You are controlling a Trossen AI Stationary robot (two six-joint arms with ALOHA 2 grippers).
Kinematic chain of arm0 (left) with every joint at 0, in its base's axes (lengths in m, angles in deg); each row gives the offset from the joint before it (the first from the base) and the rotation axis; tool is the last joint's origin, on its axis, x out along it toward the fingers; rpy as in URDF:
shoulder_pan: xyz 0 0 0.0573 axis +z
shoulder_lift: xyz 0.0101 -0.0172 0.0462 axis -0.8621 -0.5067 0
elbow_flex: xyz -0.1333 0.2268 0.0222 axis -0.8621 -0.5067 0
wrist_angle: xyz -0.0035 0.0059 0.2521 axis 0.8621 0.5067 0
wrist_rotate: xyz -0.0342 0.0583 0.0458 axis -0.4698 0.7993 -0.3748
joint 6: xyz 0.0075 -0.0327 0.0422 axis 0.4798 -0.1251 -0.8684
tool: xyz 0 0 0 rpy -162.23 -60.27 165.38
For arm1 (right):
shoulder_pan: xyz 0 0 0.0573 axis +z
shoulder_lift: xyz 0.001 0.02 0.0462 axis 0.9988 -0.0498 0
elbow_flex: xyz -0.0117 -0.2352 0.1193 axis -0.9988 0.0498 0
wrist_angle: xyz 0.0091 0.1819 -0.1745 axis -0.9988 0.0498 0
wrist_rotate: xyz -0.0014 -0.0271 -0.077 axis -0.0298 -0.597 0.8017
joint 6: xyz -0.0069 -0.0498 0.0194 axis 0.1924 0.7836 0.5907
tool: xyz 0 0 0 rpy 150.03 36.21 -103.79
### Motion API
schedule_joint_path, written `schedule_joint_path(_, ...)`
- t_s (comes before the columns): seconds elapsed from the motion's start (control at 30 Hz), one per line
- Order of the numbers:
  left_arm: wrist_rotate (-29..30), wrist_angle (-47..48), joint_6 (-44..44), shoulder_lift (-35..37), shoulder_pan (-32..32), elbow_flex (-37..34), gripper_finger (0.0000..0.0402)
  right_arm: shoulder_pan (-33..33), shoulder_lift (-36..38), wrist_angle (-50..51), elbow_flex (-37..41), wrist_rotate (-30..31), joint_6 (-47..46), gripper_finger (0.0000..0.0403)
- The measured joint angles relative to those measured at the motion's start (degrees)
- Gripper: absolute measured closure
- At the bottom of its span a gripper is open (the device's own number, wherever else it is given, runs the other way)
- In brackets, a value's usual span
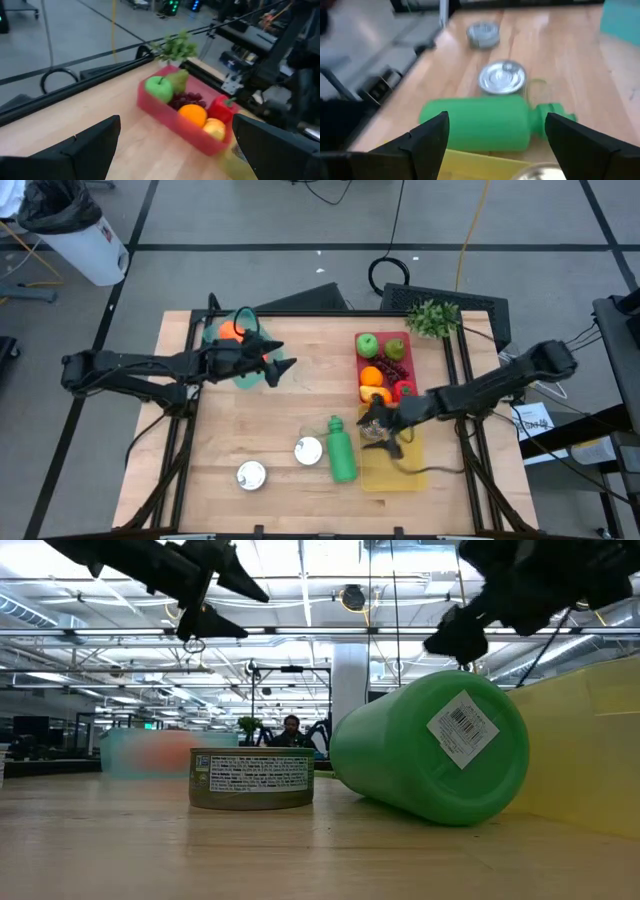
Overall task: Pick & Place Food Item
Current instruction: Put the green tumbler into the blue bin
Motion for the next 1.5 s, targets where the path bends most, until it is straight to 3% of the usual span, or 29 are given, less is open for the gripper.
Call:
schedule_joint_path(0.27, 0.1, 0.8, 3.9, -1.0, -1.7, 0.0, 0.0011, 5.3, -16.6, 4.9, -13.3, 2.1, 5.7, 0.0094)
schedule_joint_path(0.53, 0.0, -0.2, 7.8, -3.4, -4.1, 0.1, 0.0011, 11.9, -23.1, 5.0, -16.4, 7.6, 19.1, 0.0094)
schedule_joint_path(0.7, 0.0, -0.9, 8.5, -5.4, -5.5, 0.0, 0.0011, 13.0, -25.3, 1.0, -16.7, 8.0, 20.1, 0.0094)
schedule_joint_path(0.8, 0.1, -1.7, 9.5, -6.4, -6.2, 0.0, 0.0011, 12.8, -26.0, 0.8, -17.5, 14.5, 21.6, 0.0094)
schedule_joint_path(1.17, 0.5, -5.2, 9.8, -7.1, -6.3, 0.0, 0.0011, 9.7, -24.6, -5.3, -17.6, 49.2, 27.9, 0.0094)
schedule_joint_path(1.33, -0.3, -7.2, 9.8, -7.1, -6.3, 0.0, 0.0011, 10.9, -17.5, 0.3, -17.6, 51.1, 25.1, 0.0094)
schedule_joint_path(1.5, -5.1, -7.4, 9.9, -8.0, -6.3, 0.0, 0.0011, 12.2, -8.1, 15.0, -17.6, 51.0, 17.3, 0.0094)
